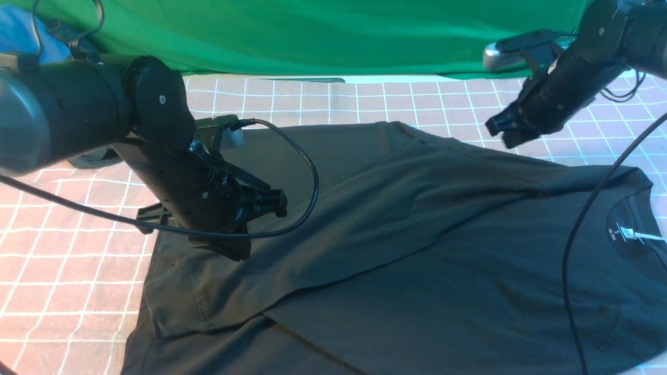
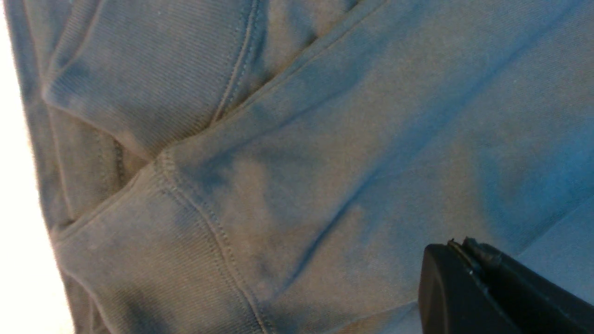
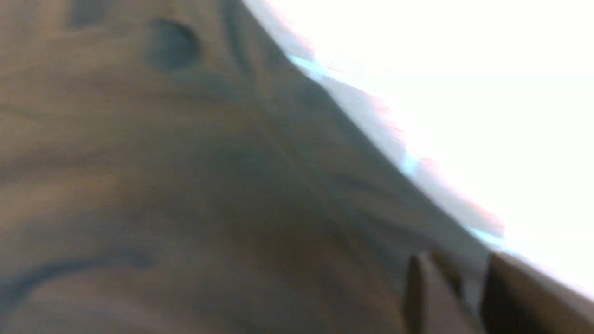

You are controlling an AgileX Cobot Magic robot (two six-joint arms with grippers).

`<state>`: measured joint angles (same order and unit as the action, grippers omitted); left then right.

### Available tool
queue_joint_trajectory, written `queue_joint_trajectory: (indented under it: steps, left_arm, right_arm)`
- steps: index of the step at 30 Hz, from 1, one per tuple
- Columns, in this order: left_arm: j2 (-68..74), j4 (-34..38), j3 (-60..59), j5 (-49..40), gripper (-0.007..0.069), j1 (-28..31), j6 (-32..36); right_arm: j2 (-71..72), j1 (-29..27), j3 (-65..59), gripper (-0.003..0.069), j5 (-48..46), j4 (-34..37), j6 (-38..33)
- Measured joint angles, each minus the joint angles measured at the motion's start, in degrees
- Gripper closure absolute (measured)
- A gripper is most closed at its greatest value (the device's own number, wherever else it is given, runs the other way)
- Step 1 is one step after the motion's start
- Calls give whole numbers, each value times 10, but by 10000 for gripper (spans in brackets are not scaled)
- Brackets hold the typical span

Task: Fold a long-sleeved shirt over a pink coffee tablecloth.
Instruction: 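Grasp the near edge of the shirt at its hem and shoulder corners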

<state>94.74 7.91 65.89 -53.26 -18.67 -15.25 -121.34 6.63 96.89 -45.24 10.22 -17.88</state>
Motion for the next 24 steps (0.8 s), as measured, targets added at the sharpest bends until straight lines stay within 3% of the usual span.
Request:
queue_joint_trajectory:
  steps: [2, 5, 12, 15, 19, 23, 24]
  left_arm:
    - [0, 0, 0, 2, 611, 0, 0]
    - [0, 0, 0, 3, 611, 0, 1]
    - [0, 0, 0, 6, 611, 0, 2]
    - [0, 0, 0, 6, 611, 0, 2]
    - [0, 0, 0, 8, 611, 0, 2]
    - [0, 0, 0, 8, 611, 0, 2]
    - [0, 0, 0, 8, 611, 0, 2]
  right_arm:
    - [-13, 2, 0, 309, -1, 18, -15]
    - [-29, 6, 0, 253, 0, 23, -20]
    - [-51, 12, 2, 242, 21, 17, -23]
    - [-54, 13, 2, 274, 27, 12, -23]
    - [-58, 14, 4, 384, 35, 2, -32]
    - [-58, 14, 5, 571, 41, -1, -42]
    - [-58, 15, 6, 588, 41, -1, -43]
